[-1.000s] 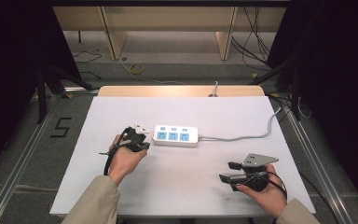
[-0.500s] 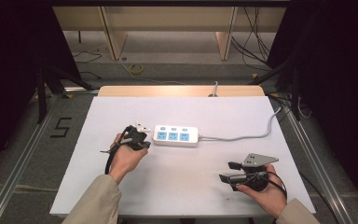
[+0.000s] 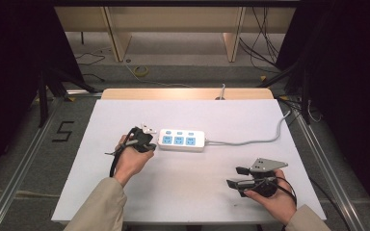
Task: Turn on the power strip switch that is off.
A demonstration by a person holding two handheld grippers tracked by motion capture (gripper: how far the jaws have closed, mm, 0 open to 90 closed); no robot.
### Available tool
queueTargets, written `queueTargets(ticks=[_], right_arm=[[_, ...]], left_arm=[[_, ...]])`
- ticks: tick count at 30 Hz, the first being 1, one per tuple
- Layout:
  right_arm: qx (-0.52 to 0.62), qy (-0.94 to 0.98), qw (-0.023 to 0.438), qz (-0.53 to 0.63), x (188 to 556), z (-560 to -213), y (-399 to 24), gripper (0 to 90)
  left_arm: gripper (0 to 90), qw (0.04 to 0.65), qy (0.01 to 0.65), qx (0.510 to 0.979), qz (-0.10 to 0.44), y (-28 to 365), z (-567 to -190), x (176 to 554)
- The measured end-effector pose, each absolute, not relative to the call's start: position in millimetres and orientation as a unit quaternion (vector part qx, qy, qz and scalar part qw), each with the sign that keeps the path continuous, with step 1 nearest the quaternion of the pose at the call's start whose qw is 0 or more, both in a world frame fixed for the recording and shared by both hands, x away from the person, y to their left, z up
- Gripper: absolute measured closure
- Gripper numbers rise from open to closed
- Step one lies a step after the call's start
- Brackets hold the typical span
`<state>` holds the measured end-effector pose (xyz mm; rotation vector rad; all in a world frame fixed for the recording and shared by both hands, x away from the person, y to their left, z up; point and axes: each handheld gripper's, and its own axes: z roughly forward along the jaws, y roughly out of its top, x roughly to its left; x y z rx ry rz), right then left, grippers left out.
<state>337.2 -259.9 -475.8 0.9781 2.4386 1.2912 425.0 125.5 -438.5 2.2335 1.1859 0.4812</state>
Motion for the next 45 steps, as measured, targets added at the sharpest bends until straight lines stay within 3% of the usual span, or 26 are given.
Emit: queueTargets(ticks=[45], right_arm=[[0.331,0.829,0.106,0.438,337,-475,-260,36.4]], left_arm=[[89.8,0.270,0.440,0.838,0.175,114,-430,449]])
